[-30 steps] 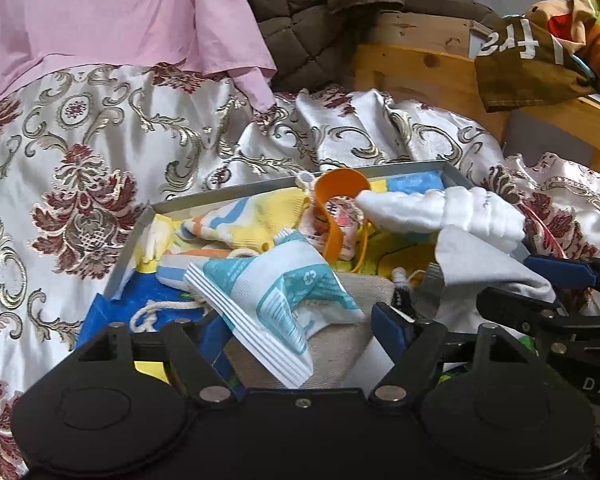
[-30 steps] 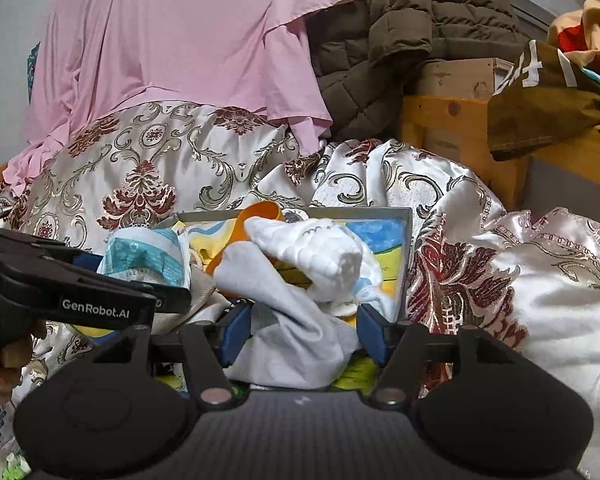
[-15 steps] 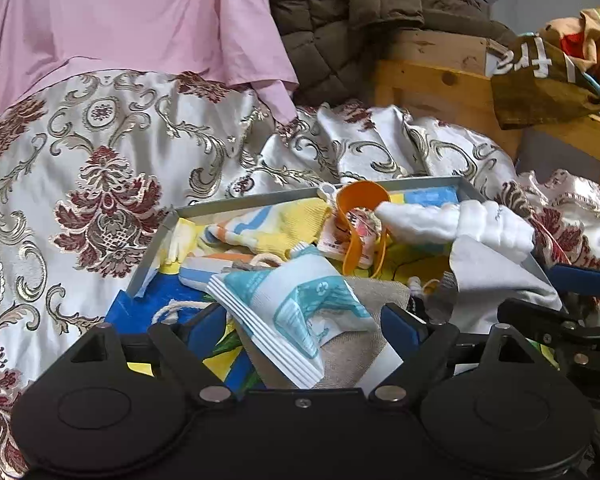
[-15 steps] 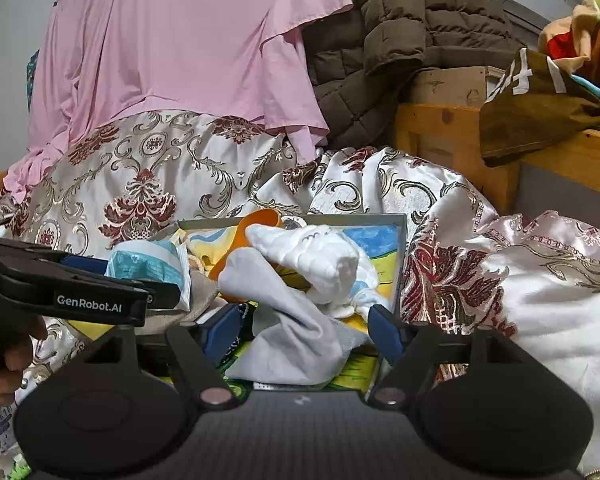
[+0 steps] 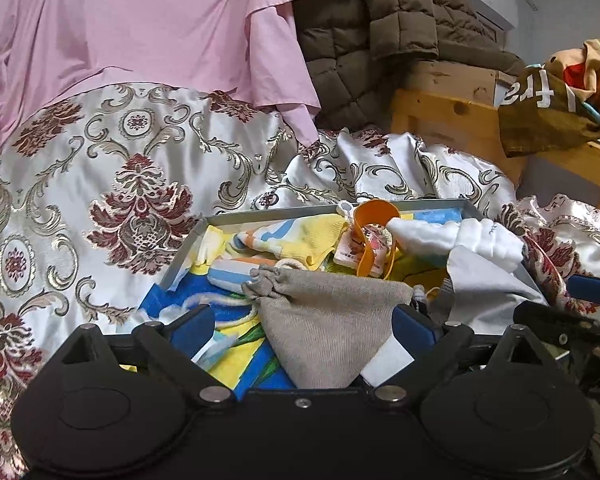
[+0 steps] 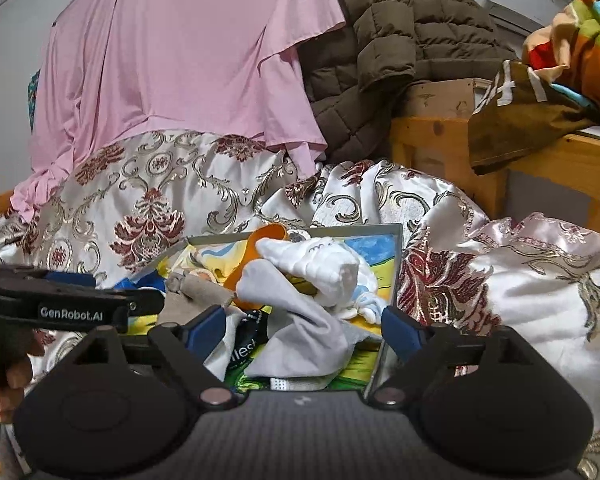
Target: Organize soft objects
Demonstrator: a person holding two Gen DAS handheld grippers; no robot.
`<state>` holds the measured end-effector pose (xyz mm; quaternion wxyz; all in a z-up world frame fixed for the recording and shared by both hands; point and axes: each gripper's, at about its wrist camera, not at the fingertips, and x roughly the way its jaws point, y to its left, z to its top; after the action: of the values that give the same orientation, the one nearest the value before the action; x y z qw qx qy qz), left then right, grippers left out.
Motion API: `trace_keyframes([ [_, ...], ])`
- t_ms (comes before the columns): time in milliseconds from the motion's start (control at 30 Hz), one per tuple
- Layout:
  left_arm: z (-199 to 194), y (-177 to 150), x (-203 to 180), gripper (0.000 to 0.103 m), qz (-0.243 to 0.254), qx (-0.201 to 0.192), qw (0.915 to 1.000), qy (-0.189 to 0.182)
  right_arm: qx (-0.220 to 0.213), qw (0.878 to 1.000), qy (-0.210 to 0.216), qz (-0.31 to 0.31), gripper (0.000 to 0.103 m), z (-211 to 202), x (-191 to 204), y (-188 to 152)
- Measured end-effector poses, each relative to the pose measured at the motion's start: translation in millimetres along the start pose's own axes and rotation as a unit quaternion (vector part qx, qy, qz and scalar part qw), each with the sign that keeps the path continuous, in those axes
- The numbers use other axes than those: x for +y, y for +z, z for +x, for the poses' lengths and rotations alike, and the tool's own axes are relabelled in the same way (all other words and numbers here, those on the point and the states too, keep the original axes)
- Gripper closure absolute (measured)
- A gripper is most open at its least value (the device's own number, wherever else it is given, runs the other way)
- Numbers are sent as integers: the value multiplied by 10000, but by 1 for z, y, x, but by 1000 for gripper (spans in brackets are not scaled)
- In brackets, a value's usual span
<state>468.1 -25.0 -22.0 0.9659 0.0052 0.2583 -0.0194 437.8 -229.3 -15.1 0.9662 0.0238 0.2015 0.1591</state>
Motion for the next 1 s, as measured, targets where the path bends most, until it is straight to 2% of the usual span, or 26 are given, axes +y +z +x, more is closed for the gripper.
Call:
trace_keyframes([
  [267,-32,-9,5,7,-276,-132,9995,-29,-90,9997,-9,239,11,-29,7,0],
  [1000,-165,-49,24,2,-932,-736,9927,228,-658,9978,-1,47,4,-137,47,-5],
])
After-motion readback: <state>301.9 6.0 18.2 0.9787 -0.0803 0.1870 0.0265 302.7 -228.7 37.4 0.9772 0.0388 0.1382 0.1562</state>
